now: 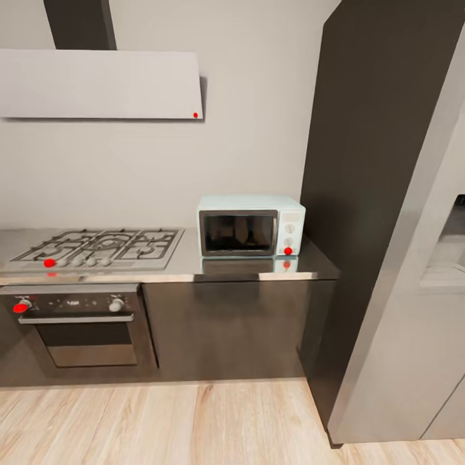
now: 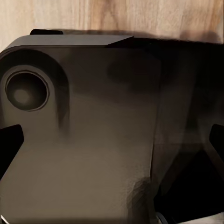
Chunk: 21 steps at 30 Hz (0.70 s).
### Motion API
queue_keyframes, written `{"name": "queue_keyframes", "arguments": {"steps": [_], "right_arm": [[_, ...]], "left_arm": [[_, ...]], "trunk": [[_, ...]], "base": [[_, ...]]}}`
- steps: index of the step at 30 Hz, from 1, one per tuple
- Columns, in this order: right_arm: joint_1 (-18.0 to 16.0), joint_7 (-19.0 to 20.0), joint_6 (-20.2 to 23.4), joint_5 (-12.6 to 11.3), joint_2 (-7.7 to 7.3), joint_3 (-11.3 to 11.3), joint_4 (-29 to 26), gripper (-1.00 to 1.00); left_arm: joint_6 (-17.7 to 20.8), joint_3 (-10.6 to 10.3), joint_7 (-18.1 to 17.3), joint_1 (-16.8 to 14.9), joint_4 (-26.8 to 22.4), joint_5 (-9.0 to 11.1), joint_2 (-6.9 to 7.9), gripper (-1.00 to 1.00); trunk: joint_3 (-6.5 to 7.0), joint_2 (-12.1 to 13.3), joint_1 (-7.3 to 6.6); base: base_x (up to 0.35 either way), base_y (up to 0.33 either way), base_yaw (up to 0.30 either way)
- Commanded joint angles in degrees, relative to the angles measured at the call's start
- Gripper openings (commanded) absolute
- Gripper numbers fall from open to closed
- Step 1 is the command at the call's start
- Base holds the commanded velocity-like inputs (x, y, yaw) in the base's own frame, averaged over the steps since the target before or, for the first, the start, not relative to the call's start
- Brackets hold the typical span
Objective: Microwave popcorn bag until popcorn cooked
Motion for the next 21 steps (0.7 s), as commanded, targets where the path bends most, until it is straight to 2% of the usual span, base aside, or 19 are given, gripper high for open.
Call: {"name": "queue_keyframes", "arguments": {"steps": [1,6,21], "right_arm": [[0.0,-0.1,-0.2,0.0,-0.01,0.0,0.0,1.0],[0.0,-0.1,-0.2,0.0,-0.11,0.0,0.0,1.0],[0.0,-0.1,-0.2,-0.1,-0.11,0.0,0.0,1.0]], "left_arm": [[-0.2,0.0,0.0,0.0,0.0,0.4,0.03,1.0],[-0.2,0.0,0.1,0.0,0.0,0.4,0.02,1.0],[-0.2,0.0,0.1,0.0,0.0,0.4,0.08,1.0]], "trunk": [[-0.04,0.0,0.03],[-0.04,0.0,0.03],[-0.04,0.0,0.03]], "base": [[0.302,0.0,0.0],[0.288,0.0,0.0],[0.141,0.0,0.0]]}}
